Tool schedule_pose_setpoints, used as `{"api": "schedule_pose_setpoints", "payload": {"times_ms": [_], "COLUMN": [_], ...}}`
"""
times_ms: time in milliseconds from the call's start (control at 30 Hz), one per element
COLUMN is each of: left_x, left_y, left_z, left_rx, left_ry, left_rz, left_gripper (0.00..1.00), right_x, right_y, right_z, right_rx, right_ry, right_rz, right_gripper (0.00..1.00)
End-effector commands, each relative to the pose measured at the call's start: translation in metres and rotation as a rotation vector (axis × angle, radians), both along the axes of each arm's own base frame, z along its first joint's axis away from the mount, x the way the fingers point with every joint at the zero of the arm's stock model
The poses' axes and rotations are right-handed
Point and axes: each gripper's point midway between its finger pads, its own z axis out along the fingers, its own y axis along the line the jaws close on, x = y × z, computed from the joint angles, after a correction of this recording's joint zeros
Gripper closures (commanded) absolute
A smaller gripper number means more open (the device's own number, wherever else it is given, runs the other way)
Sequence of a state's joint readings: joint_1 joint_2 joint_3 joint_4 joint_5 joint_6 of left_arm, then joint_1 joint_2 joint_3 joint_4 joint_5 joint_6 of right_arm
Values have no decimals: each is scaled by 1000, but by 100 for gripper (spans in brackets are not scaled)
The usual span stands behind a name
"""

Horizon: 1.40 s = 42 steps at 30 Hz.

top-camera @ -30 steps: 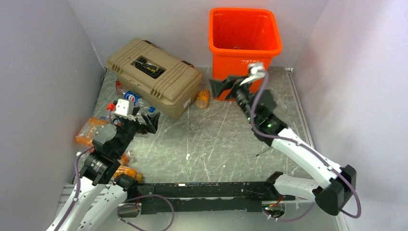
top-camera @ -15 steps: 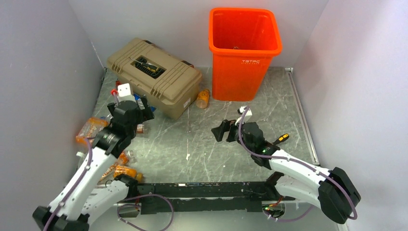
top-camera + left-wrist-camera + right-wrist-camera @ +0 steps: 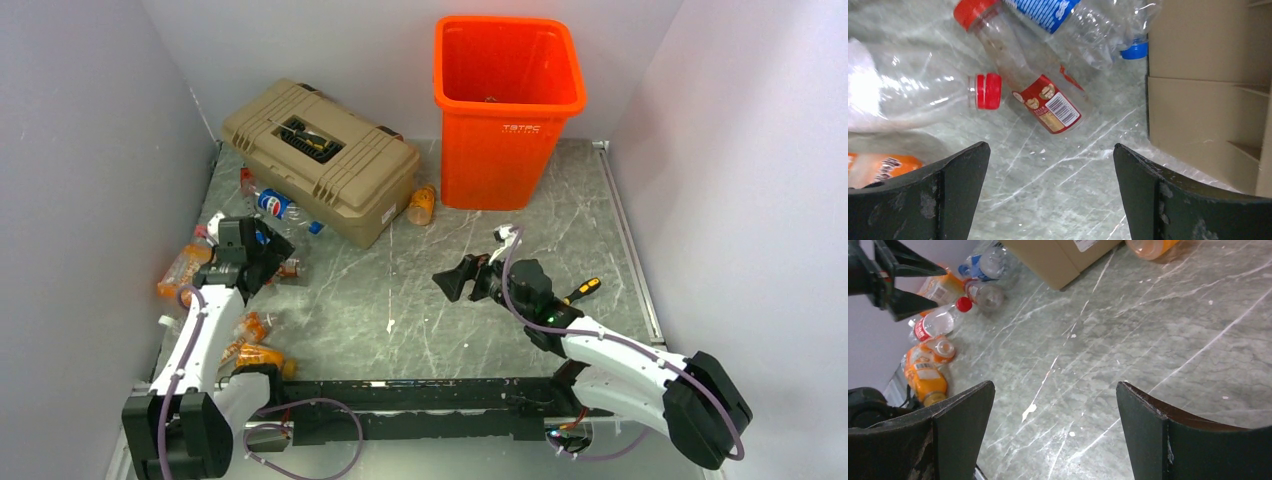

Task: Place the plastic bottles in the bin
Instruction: Pick up the plastic bottle at the center of the board.

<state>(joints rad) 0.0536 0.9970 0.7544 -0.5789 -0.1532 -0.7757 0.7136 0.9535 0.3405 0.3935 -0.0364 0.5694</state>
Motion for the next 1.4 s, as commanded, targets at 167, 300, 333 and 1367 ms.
{"api": "schedule_pose_setpoints", "payload": {"times_ms": [167,300,333,1367], "left_x": [32,39,40,34], "left_y": [-1,0,-2,-17], "left_z": [-14,-25,-33,-62], "left_rx": [-245,-278,-296,-362], "left_ry": [-184,-114,-82,19], "left_rz": [291,357,379,368], "left_gripper": [1,1,1,30], "right_x": [-10,-13,-13,-12], "right_y": [2,-5,-6,-6], "right_z": [21,25,24,50], "right_rx": [79,75,73,100], "right_ry": [-46,-57,-58,-88], "right_rz": [33,17,11,9], "right_gripper": [5,5,5,5]}}
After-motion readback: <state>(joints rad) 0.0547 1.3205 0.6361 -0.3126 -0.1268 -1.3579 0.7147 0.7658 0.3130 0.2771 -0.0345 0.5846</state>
